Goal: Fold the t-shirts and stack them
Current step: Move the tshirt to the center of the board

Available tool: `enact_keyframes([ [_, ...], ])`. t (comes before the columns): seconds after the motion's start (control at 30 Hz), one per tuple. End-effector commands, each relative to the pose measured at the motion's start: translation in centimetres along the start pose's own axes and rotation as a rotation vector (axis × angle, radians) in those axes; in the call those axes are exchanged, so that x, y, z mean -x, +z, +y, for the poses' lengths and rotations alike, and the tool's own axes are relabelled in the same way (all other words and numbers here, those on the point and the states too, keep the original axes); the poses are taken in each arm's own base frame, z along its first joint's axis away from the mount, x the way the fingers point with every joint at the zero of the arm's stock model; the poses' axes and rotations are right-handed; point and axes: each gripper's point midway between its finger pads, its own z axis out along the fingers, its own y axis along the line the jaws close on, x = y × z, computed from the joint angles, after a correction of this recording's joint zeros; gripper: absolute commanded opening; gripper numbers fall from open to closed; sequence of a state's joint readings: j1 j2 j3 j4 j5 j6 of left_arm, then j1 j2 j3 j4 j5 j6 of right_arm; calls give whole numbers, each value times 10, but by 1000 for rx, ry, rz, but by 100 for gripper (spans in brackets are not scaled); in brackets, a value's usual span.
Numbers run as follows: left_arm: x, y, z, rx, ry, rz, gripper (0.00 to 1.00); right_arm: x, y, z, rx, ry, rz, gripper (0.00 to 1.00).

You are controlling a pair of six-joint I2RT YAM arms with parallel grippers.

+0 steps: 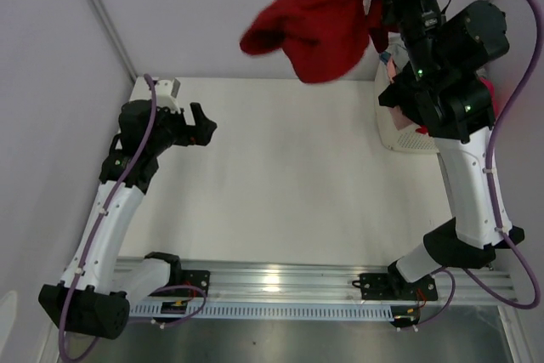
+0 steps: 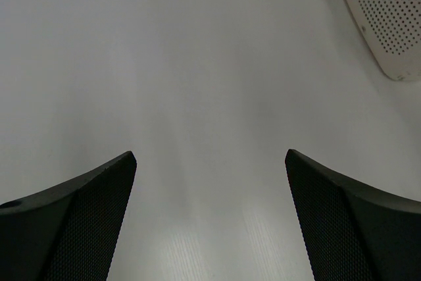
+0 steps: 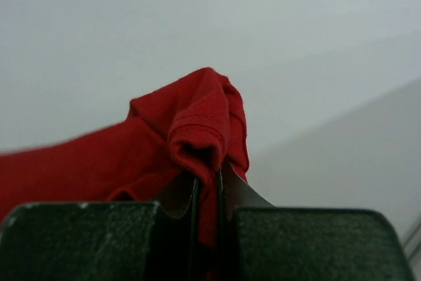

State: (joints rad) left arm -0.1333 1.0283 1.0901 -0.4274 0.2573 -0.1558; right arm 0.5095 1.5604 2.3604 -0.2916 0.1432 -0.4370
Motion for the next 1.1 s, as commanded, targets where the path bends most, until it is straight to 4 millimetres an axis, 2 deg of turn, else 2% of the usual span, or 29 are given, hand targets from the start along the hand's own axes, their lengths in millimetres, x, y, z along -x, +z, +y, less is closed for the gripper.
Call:
enact_keyframes([
  [0.0,50,-33,7,109,23,-150,99,-12,-10,29,96,91,35,0],
  [0.03,53,-37,10,133,20,-164,99,-29,-12,42,126,144,82,0],
  [0.07,55,-39,10,137,18,-173,99,-28,-19,45,143,176,89,0],
  [0.13,60,-46,8,135,23,-198,99,-40,-26,64,204,273,131,0],
  [0.17,62,-49,7,134,28,-206,99,-56,-35,80,254,304,174,0],
  [0.23,61,-52,8,138,43,-208,99,-72,-43,102,318,353,212,0],
  [0.27,61,-52,11,157,46,-206,99,-92,-50,116,338,403,270,0],
  [0.33,60,-54,13,169,49,-197,99,-113,-60,138,403,441,329,0],
  [0.37,61,-56,14,178,48,-198,99,-137,-67,153,419,499,391,0],
  [0.47,60,-59,14,181,46,-196,99,-166,-83,190,486,562,477,0],
  [0.53,53,-56,16,185,39,-179,99,-195,-95,215,521,562,552,0],
  [0.57,52,-56,16,189,37,-173,99,-202,-101,227,541,550,571,0],
  [0.6,48,-55,19,198,33,-163,99,-224,-104,229,504,515,609,0],
  [0.7,44,-55,20,203,31,-150,99,-258,-110,241,482,502,648,0],
  [0.73,44,-55,20,205,31,-147,99,-293,-126,254,494,486,723,0],
  [0.8,40,-55,21,208,28,-138,99,-330,-141,268,490,485,800,0],
  [0.83,38,-55,21,206,24,-132,99,-374,-166,287,512,488,909,0],
  [0.9,28,-51,21,197,21,-108,99,-408,-194,310,576,492,1017,0],
  [0.93,24,-49,21,192,18,-98,99,-420,-202,319,607,492,1061,0],
  [0.97,20,-47,21,188,15,-86,99,-445,-223,330,641,480,1164,1],
  [1.0,6,-42,24,190,8,-53,99,-450,-225,333,654,478,1193,2],
  [1.03,0,-40,24,187,3,-38,99,-451,-227,338,678,480,1205,7],
  [1.07,-7,-37,23,175,-4,-21,99,-446,-218,338,689,469,1189,16],
])
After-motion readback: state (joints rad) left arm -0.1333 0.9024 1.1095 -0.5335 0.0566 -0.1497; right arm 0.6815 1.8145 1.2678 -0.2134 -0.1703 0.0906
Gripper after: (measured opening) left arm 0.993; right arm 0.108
